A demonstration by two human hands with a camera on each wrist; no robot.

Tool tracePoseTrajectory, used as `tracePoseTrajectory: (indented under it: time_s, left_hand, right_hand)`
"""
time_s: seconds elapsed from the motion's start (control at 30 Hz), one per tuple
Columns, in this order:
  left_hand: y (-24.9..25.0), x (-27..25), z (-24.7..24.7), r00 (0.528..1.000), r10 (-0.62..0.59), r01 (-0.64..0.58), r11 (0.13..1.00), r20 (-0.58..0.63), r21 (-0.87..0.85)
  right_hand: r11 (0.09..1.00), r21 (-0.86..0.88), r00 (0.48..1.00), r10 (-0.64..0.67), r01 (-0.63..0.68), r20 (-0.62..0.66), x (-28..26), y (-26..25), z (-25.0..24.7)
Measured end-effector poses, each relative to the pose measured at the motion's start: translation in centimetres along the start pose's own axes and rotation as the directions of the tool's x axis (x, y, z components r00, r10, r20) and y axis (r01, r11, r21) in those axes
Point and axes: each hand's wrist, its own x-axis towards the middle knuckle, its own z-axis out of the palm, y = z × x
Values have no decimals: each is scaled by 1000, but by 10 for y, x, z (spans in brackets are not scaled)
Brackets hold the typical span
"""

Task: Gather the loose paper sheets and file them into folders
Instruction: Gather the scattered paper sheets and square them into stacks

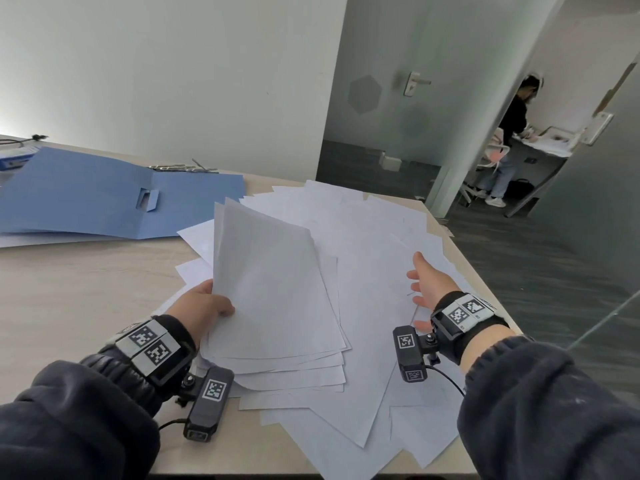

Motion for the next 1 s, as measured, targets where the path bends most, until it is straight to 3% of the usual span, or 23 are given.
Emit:
tracePoseTrajectory:
  time_s: [0.23, 0.37, 0.47, 0.57, 0.67, 0.8, 1.0]
  left_hand:
    - [-5, 1, -2, 999, -36, 37, 999, -33, 25]
    - [-5, 1, -1, 998, -45, 47, 999, -42, 28]
    - [-6, 1, -3, 998, -47, 48, 998, -46, 32]
    - [-6, 0, -3, 998, -48, 49, 998, -47, 26]
    - [-5, -2, -2, 998, -47, 48, 999, -38, 23]
    - [-5, -3, -3, 998, -55, 56, 998, -40, 14]
    - [-7, -4, -7, 997, -58, 58, 998, -45, -3]
  right_hand:
    - [999, 52, 1000, 13, -12, -24, 11, 10, 3]
    - [975, 186, 990, 128, -117, -50, 17, 19, -7]
    - [937, 299, 981, 193, -183, -5, 21, 28, -10]
    - [927, 303, 974, 190, -219, 122, 21, 37, -7]
    - [968, 192, 974, 126, -163, 187, 15, 40, -1]
    - [999, 37, 982, 29, -36, 184, 13, 47, 12]
    - [999, 35, 974, -29, 21, 226, 8, 44, 24]
